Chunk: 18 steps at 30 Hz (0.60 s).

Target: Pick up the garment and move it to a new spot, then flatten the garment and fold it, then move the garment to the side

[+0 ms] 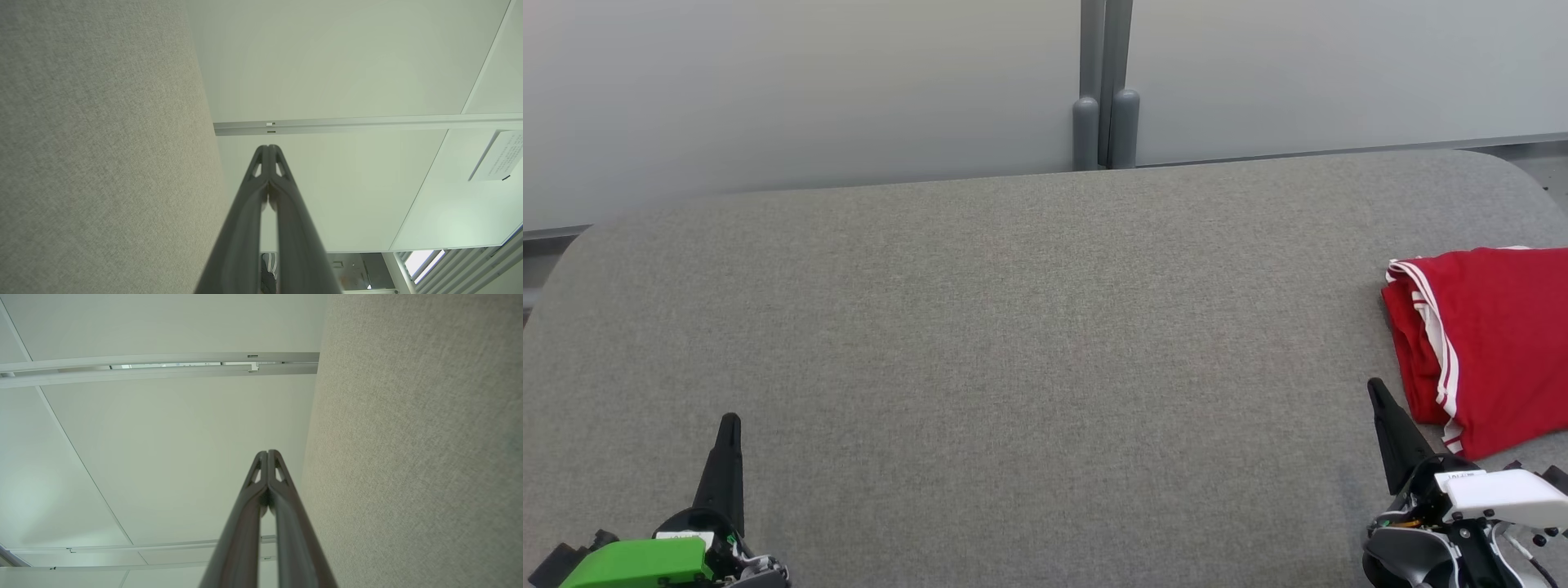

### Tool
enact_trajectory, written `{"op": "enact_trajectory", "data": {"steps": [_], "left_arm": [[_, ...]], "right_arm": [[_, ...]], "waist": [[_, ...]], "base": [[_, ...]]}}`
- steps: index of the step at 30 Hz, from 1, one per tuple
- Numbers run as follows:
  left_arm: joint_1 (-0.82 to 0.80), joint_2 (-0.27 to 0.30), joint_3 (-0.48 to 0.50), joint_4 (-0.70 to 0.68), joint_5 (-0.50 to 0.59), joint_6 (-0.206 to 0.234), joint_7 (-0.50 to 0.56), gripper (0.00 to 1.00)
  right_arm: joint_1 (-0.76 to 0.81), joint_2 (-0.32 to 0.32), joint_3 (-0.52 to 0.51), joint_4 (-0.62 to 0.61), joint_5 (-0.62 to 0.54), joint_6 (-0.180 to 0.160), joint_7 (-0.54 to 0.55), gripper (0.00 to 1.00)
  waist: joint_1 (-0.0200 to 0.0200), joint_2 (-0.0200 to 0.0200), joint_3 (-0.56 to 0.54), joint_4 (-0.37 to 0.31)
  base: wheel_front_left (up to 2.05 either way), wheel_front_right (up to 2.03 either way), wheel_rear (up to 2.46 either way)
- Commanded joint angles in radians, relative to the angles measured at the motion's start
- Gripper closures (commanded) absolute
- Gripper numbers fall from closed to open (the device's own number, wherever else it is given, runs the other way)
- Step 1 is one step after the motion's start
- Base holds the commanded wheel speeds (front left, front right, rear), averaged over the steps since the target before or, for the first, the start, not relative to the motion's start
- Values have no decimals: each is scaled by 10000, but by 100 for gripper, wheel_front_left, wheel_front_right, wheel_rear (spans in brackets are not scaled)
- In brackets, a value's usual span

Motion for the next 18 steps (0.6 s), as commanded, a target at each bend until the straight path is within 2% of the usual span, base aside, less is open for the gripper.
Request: {"op": "enact_trajectory", "data": {"steps": [1, 18], "left_arm": [[-133, -35, 33, -28, -56, -43, 23, 100], [-134, -48, 51, -26, -34, -44, 37, 100]], "right_arm": [[-81, -5, -22, 21, -14, 4, 53, 100], [-83, 15, -50, 25, -44, 4, 65, 100]], "waist": [[0, 49, 0, 0], [0, 49, 0, 0]], "base": [[0, 0, 0], [0, 0, 0]]}}
